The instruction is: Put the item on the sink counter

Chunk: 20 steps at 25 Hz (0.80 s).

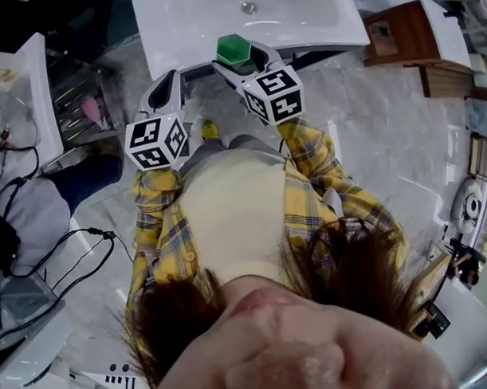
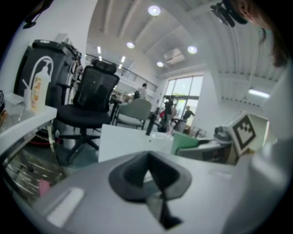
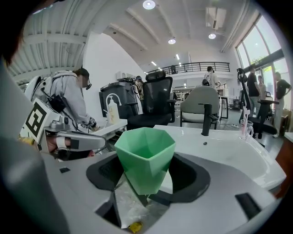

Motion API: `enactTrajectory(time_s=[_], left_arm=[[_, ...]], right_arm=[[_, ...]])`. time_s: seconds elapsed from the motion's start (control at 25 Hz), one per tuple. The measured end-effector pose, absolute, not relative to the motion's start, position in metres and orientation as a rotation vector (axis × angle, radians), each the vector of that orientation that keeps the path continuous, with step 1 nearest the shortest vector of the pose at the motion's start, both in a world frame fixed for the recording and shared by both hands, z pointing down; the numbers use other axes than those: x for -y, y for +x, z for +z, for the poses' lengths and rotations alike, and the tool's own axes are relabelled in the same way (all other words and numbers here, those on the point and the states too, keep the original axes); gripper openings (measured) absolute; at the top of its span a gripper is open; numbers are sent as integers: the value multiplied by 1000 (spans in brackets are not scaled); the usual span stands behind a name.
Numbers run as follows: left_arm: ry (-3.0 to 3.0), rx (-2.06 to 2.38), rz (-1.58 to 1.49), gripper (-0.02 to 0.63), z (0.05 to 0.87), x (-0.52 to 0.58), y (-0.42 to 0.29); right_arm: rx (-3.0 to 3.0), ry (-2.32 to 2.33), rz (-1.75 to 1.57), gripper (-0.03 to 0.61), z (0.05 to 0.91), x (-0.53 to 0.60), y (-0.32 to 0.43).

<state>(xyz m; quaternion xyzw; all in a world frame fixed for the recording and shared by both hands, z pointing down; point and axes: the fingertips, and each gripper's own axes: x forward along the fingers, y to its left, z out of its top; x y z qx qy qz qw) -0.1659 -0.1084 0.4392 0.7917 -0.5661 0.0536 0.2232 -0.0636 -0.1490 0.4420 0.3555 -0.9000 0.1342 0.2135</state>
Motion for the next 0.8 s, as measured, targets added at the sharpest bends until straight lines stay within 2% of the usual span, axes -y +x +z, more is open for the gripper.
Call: enactTrajectory(time_s=[0.8], left_arm=[[2072,1707,137,6,444,236,-199]], right_arm=[[2512,911,358,305,456,310,-84]])
